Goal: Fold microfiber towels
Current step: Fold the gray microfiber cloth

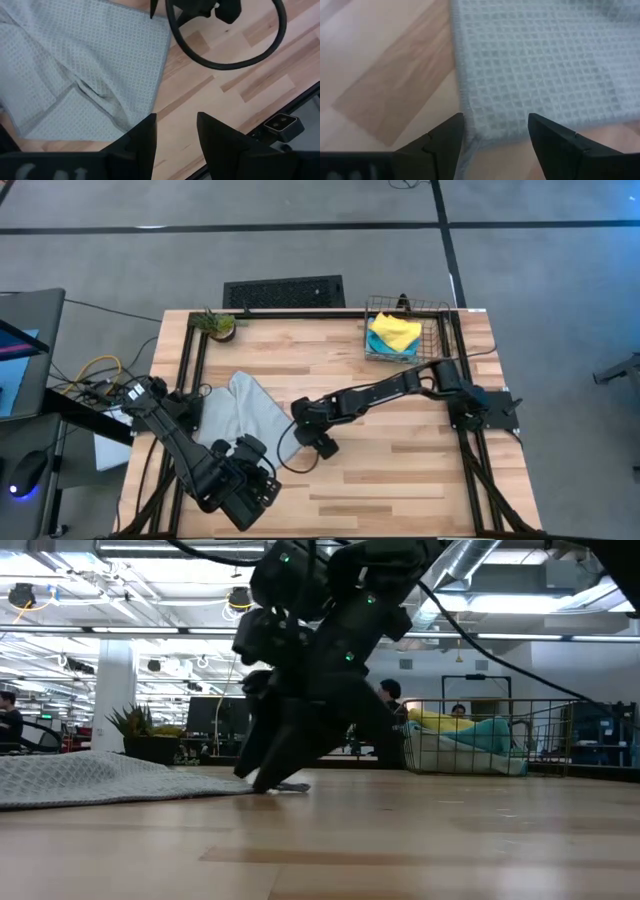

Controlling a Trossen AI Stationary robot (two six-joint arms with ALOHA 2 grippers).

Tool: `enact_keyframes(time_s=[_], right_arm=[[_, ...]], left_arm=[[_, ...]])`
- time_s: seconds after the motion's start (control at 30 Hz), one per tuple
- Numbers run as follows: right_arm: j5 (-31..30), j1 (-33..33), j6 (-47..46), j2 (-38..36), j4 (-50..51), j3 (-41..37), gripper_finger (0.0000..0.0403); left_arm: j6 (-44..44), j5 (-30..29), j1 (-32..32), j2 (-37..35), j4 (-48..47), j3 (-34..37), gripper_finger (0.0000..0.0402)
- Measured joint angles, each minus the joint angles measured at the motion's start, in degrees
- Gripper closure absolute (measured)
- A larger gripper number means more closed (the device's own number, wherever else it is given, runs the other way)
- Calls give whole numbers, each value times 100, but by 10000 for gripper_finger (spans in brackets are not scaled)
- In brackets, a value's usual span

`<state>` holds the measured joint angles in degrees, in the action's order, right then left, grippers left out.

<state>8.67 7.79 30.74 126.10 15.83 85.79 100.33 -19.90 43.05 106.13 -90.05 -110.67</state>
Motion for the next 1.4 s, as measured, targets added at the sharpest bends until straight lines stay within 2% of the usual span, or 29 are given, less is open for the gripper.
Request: enact_keyframes(time_s=[0.17, 0.3, 0.4, 0.6, 0.63, 0.8, 0.93, 1.23, 1.4], right_arm=[[-254, 11, 13, 120, 29, 37, 161], [-290, 10, 13, 194, 150, 45, 198], [-290, 13, -99, 200, 193, 37, 249], [-280, 20, -218, 206, 308, 29, 379], [-277, 17, -222, 206, 339, 32, 387], [-324, -23, -471, 50, 760, 30, 386], [-419, -128, -655, -316, 1504, -28, 394], [-895, -243, -839, -1530, 2617, -17, 396], [-1130, -295, -839, -2158, 2849, -2, 399]], left_arm=[[-2, 58, 0, 2, 1, 0, 269], [-2, 72, 0, 2, 1, 0, 269], [-24, 118, -2, 2, 5, 0, 269], [-24, 118, -2, 2, 4, 0, 269], [-24, 118, -2, 2, 5, 0, 269], [-26, 97, -2, 2, 6, 0, 269], [-300, -455, 0, 2, 4, 0, 269], [-1953, -654, -129, 169, 2, 91, 269], [-2646, -691, -240, 183, 264, 656, 269]])
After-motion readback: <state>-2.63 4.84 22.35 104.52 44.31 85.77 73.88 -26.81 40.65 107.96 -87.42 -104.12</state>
